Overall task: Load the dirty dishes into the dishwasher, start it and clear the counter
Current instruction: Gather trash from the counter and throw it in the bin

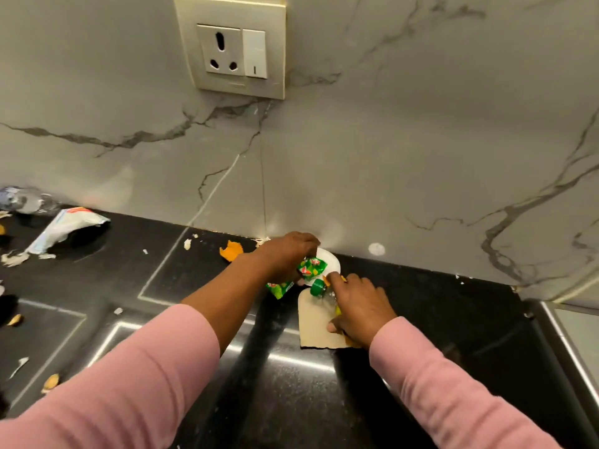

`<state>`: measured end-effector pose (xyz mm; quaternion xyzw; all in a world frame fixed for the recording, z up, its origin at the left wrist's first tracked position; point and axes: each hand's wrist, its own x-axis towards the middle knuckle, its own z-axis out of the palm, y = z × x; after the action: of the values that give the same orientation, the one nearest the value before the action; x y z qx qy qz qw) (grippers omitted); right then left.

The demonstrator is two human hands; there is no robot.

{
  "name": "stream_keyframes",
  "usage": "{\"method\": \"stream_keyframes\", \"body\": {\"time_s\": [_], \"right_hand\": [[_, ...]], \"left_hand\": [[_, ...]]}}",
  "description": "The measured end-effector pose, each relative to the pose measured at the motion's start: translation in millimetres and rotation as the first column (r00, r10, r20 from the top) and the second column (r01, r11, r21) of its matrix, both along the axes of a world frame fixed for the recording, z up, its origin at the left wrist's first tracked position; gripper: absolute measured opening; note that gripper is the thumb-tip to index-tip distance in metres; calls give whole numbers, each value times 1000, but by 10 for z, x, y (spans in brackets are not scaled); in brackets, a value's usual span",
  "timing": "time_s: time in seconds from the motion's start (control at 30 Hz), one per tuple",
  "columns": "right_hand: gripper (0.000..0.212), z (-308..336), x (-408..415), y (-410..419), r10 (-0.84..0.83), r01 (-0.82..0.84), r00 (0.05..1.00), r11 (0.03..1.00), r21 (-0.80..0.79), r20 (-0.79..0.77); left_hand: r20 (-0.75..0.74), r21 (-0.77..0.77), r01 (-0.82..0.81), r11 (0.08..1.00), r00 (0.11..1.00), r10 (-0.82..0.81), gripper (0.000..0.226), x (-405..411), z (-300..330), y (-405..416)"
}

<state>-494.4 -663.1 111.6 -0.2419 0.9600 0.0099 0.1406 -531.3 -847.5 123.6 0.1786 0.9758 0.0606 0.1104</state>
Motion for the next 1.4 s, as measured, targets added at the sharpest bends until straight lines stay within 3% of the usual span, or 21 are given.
{"method": "stream_keyframes", "body": {"time_s": [0.17, 0.27, 0.37, 0.5, 0.57, 0.67, 0.83, 0.93, 1.03, 1.17, 1.23, 1.3, 1.4], "right_hand": [[65, -11, 100, 121, -35, 33, 999, 992, -123, -14], [62, -16, 164, 163, -33, 17, 995, 985, -173, -92], [59, -45, 292, 190, -2, -34, 985, 978, -205, -173], [64, -120, 422, 199, 46, -100, 960, 977, -188, -276], [65, -143, 447, 190, 36, -99, 951, 977, -190, -308], [61, -154, 458, 197, 14, -79, 947, 979, -188, -322], [56, -130, 523, 159, -61, 3, 945, 984, -177, -320], [55, -80, 588, 213, -182, 114, 944, 963, -244, -275], [56, 36, 809, 308, -374, 259, 906, 860, -439, -199], [58, 343, 1375, 280, -474, 297, 877, 658, -692, -74], [54, 561, 1816, 258, -418, 259, 908, 493, -830, 35], [51, 746, 2357, 231, -286, 247, 946, 318, -915, 155], [45, 858, 3219, 219, 13, 355, 934, 94, -930, 358]], "left_hand": [[57, 50, 35, 998, 998, -38, 77, -52, -158, 142], [43, -74, 42, 996, 998, -39, 95, -68, -107, 201], [122, -239, -7, 971, 992, 38, 107, -44, -60, 269], [199, -275, -129, 953, 962, 187, 119, 71, 19, 215], [209, -202, -212, 956, 944, 254, 124, 177, -4, 110], [215, 48, -336, 940, 923, 319, 117, 428, -128, 15], [85, 173, -462, 870, 887, 454, 100, 1111, -201, -92], [63, 249, -548, 798, 832, 551, 103, 1575, -16, -266], [24, 341, -626, 701, 752, 659, 100, 2134, 200, -426], [26, 466, -714, 522, 601, 799, 91, 2945, 367, -530], [125, 581, -711, 396, 559, 820, 86, 3481, 420, -470], [240, 673, -674, 304, 588, 773, 76, 4054, 425, -343], [316, 707, -650, 277, 642, 699, 66, 4810, 403, -134]]}}
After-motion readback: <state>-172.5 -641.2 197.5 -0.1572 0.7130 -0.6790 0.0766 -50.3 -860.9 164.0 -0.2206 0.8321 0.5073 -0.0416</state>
